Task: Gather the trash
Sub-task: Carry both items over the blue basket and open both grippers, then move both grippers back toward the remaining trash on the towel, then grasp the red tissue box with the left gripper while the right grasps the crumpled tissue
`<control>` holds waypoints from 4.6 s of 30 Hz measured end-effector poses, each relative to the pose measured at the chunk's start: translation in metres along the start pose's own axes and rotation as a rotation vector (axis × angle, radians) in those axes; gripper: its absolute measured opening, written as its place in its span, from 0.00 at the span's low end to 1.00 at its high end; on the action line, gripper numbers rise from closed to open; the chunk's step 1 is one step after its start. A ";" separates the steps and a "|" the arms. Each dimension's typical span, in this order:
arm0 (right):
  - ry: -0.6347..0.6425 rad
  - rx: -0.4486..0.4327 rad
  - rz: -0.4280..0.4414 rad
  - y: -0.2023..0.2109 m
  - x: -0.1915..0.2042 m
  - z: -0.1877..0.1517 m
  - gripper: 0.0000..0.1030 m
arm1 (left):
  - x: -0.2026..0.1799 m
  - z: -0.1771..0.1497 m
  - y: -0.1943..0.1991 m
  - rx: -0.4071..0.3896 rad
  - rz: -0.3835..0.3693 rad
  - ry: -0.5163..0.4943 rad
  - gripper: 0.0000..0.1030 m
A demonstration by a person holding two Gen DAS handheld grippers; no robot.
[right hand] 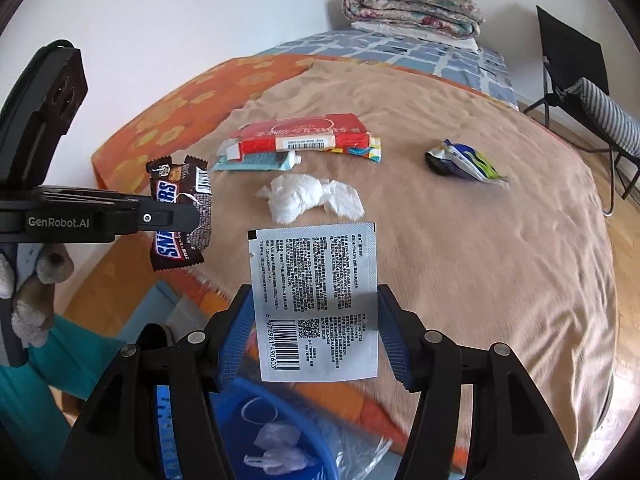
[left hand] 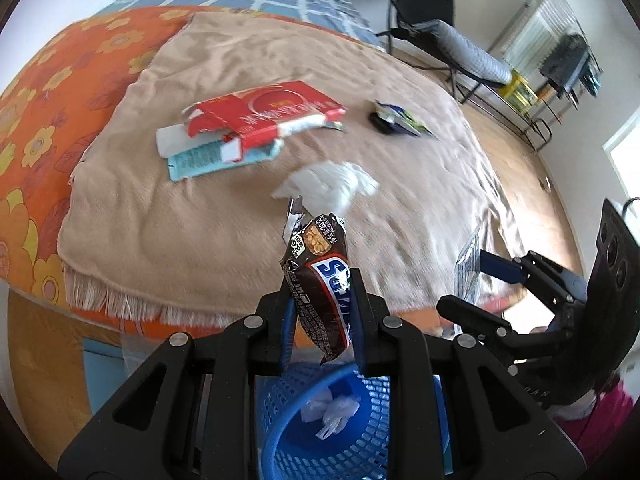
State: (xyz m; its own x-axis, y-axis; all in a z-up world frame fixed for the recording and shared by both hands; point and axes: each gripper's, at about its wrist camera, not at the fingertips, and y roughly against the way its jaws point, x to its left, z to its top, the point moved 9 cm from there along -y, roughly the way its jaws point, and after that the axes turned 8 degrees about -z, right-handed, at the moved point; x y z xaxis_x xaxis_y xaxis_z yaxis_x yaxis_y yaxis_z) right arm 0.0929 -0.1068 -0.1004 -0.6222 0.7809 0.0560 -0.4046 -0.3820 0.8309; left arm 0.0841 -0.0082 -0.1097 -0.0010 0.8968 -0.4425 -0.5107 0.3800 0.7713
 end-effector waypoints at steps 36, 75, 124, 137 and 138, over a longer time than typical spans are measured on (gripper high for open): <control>-0.069 0.212 0.058 0.024 0.034 -0.146 0.58 | -0.032 -0.184 -0.040 0.284 -0.010 -0.167 0.22; -0.204 0.256 0.048 0.013 0.014 -0.144 0.59 | -0.021 -0.151 -0.030 0.258 0.007 -0.100 0.52; -0.314 0.135 0.076 -0.100 0.019 0.054 0.65 | 0.118 0.169 -0.091 0.147 -0.062 0.122 0.71; -0.382 0.086 0.037 -0.105 -0.017 0.062 0.45 | 0.089 0.157 -0.098 0.190 -0.085 0.062 0.71; -0.384 0.084 0.040 -0.104 -0.019 0.062 0.42 | 0.086 0.155 -0.098 0.195 -0.087 0.058 0.71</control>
State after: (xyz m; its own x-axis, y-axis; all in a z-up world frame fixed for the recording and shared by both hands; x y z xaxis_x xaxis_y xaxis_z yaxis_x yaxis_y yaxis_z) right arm 0.1879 -0.0512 -0.1539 -0.3338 0.9003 0.2795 -0.3184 -0.3868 0.8655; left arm 0.2676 0.0668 -0.1520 -0.0163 0.8461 -0.5328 -0.3353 0.4974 0.8001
